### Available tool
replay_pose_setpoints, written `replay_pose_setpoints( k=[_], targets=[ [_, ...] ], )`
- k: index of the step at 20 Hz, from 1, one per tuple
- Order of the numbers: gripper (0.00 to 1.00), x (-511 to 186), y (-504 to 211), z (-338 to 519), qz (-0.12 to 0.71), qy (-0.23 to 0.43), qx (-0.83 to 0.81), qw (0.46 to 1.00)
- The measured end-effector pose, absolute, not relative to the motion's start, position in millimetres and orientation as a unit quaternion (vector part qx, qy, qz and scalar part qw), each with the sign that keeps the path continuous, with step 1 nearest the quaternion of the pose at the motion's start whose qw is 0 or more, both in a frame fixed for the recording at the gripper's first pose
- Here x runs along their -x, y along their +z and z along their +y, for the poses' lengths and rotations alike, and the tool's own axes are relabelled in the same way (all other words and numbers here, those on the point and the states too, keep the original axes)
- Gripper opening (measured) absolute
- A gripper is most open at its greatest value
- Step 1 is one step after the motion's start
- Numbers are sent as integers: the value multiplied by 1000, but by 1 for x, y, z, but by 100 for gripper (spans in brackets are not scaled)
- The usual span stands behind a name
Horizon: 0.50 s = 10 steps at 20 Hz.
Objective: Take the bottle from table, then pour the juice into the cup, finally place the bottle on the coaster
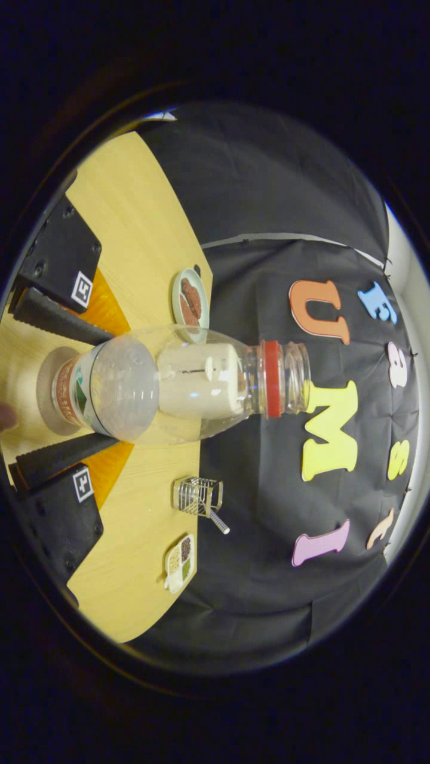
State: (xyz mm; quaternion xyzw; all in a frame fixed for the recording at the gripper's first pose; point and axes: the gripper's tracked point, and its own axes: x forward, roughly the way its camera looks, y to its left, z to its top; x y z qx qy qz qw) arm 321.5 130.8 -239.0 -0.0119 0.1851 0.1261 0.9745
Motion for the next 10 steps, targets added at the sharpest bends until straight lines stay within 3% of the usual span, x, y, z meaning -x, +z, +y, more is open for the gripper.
replay_pose_setpoints(
  k=[6,10],
  targets=[
    [84,-319,-246,131,192,123,14,974],
    [96,-319,-242,129,187,117,18,975]
  ],
)
